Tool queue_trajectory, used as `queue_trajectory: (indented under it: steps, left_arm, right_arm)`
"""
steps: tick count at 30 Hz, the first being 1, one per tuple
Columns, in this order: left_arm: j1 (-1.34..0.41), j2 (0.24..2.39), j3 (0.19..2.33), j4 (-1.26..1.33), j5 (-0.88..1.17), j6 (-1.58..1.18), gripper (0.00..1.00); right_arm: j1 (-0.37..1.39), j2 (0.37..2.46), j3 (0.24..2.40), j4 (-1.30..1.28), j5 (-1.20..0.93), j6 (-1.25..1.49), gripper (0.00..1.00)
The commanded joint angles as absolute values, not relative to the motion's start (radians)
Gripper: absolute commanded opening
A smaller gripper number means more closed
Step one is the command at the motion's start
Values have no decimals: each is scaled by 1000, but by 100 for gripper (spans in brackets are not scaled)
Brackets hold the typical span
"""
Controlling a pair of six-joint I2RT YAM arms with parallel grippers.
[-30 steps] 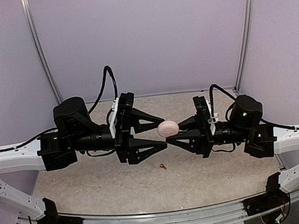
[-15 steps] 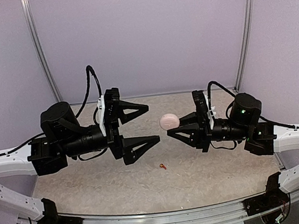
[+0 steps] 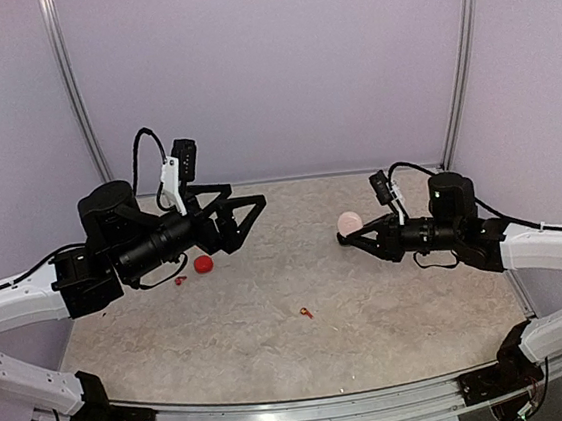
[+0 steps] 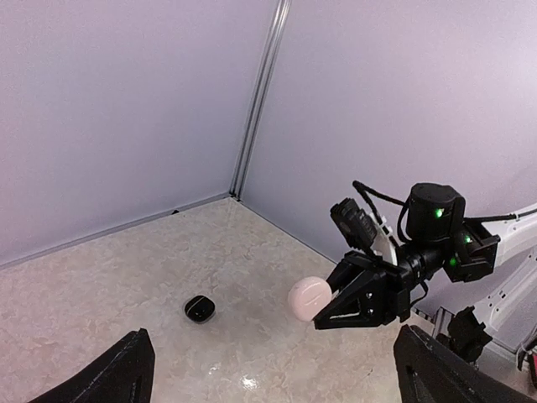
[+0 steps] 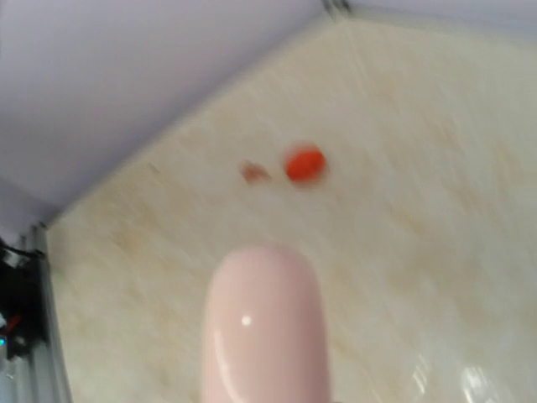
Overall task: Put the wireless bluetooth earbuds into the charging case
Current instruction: Close the charging case with the earbuds.
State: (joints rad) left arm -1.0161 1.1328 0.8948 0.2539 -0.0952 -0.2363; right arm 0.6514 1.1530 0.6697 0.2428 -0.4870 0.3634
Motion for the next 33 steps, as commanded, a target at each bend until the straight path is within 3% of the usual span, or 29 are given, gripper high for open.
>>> queue_trajectory:
  steps: [1, 16, 25, 29, 33]
  left_arm:
    - [-967, 1146, 991, 152, -139, -389, 99]
    - [-856, 1157, 1250, 39, -7, -626, 99]
    - [-754, 1140, 1261, 34, 198, -711, 99]
    - [-710, 1142, 1268, 4, 239, -716, 99]
    - [-605, 1153, 1233, -36, 311, -785, 99]
  right_arm:
    - [566, 1250, 628, 182, -568, 419, 0]
    - [481, 1698, 779, 148, -629, 407, 0]
    - [439, 1809, 833, 144, -603, 448, 4]
    - [431, 1855, 842, 167, -620, 484, 10]
    - [431, 1864, 842, 154, -577, 499, 22]
